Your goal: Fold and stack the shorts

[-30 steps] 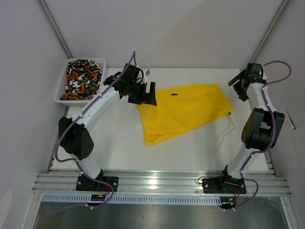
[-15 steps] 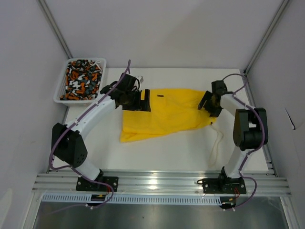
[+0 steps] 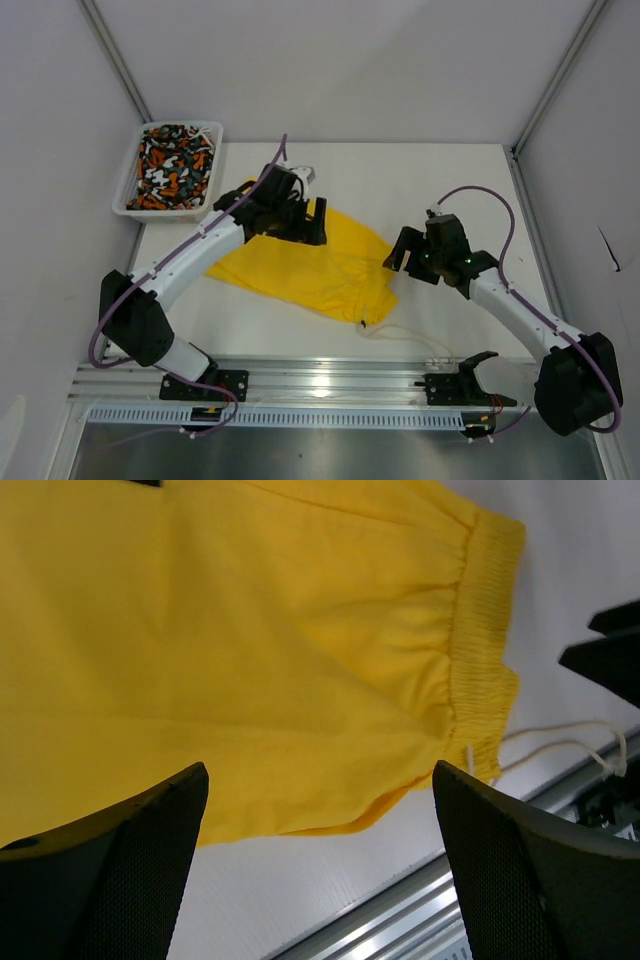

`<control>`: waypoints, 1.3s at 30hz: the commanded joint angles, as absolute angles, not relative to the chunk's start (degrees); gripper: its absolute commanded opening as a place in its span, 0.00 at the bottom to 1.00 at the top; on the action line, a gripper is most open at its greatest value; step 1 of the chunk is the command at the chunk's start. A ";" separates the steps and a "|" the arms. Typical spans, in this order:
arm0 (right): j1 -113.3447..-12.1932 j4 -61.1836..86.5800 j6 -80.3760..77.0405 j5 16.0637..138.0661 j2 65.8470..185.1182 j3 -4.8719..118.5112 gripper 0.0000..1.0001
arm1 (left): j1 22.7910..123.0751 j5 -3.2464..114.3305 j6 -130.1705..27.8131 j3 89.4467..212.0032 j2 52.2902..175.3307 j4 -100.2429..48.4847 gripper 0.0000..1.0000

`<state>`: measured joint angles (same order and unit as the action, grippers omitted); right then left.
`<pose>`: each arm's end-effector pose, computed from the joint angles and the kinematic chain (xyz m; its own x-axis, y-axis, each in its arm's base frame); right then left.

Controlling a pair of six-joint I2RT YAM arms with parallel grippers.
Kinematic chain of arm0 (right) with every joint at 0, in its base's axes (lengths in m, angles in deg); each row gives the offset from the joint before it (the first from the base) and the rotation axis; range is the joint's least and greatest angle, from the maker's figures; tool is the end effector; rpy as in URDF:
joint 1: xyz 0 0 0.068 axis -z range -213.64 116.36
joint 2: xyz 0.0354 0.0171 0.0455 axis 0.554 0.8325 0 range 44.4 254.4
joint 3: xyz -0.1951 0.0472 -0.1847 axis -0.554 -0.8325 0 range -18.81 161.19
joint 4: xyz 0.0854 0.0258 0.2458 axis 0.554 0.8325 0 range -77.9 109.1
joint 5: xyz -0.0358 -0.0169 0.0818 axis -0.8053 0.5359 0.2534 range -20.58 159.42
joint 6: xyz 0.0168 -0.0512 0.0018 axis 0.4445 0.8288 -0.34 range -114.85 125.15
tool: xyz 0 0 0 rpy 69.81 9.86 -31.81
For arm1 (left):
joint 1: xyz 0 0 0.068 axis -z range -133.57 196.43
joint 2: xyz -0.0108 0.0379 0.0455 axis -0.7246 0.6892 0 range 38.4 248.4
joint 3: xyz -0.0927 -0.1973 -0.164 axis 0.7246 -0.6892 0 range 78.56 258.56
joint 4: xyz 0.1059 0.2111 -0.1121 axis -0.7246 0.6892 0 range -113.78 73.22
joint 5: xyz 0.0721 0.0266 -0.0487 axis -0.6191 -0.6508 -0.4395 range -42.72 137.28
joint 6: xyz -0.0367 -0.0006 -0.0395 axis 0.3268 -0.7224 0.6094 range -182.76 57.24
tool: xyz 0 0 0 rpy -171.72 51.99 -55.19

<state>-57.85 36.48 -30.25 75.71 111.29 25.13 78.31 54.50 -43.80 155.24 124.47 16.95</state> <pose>0.2169 0.1017 0.2357 -0.8219 0.2617 -0.5060 0.0008 0.8888 0.4583 0.2724 -0.1747 0.3122 -0.8086 0.1233 -0.5752 0.3485 0.8881 -0.2995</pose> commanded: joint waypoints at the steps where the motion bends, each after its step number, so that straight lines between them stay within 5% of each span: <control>1: -54.66 35.49 -31.23 78.03 109.80 21.45 0.80 | 85.78 54.76 -45.44 156.60 122.69 14.55 0.94; 13: -52.36 25.29 -38.36 84.89 105.13 7.12 0.48 | 102.93 39.56 -44.22 163.19 130.24 15.42 0.94; 32: -52.27 13.86 -37.48 89.11 120.95 7.12 0.46 | 106.02 33.57 -42.63 170.93 141.94 18.41 0.92; 39: -52.19 13.77 -36.69 89.03 119.99 6.94 0.02 | 106.64 34.45 -43.42 171.63 146.06 16.83 0.89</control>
<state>-52.06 14.28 -37.49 89.85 120.82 7.23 105.96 34.96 -43.27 168.90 144.57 18.59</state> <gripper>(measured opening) 0.070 0.895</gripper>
